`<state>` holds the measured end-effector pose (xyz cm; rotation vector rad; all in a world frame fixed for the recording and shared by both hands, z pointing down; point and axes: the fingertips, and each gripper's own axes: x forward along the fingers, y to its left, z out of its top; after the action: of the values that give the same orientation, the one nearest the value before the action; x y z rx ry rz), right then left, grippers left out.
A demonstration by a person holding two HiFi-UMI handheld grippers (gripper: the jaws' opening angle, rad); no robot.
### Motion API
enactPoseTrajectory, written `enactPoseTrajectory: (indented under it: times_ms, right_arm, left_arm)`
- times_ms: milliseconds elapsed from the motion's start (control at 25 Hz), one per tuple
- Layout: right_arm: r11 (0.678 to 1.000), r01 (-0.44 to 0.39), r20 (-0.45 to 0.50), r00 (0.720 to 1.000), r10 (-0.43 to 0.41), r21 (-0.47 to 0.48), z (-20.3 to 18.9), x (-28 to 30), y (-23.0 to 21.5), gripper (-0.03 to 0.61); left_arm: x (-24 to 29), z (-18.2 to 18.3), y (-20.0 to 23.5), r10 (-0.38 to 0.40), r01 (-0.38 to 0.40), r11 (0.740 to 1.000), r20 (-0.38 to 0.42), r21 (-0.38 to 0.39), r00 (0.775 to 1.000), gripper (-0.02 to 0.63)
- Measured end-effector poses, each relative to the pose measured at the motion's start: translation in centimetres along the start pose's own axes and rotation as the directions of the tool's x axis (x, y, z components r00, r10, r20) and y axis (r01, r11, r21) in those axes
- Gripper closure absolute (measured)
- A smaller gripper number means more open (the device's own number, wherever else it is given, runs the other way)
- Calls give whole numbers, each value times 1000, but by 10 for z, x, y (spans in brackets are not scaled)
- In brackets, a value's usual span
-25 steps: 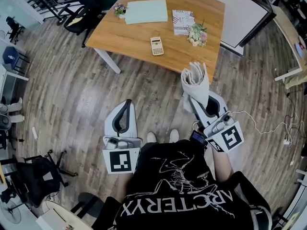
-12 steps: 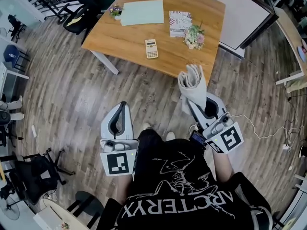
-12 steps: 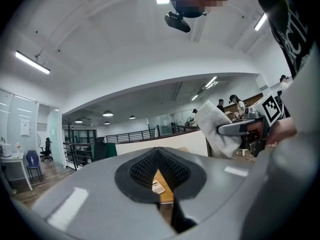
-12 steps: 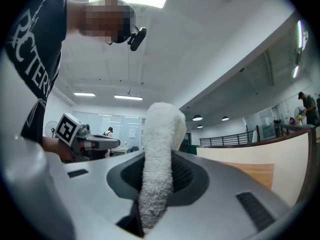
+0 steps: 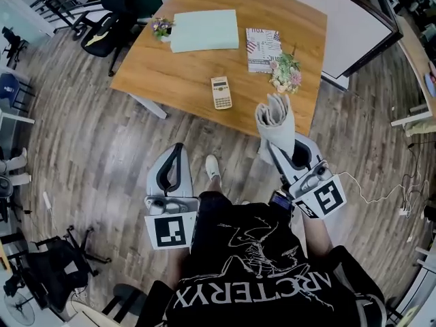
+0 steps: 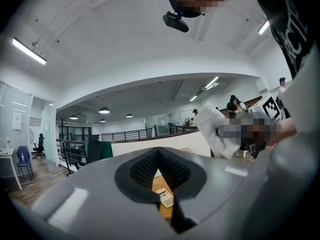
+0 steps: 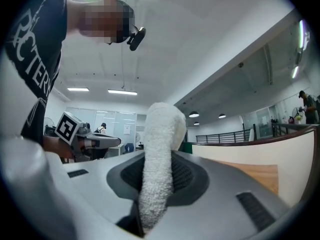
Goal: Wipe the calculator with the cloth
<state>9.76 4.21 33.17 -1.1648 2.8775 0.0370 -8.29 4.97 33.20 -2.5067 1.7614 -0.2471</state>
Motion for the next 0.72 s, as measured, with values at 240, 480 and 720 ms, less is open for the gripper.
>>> enactPoseTrajectory:
  times_ms: [240,480,720]
  right_arm:
    - [999,36,-12,999,-36,-14,3,96,-35,486]
    - [996,86,-39,995,-87,-22,1,160,-61,486]
    - [994,94,-72,993,-98,-55,-3,190,-82,486]
  left_arm:
    - [77,4,69,-63,63,998,1,15,998,604]
    - [128,-1,119,-111,111,994,-9,-5,994,604]
    - [161,-6,139,-132,132,991,-19,-22,991,604]
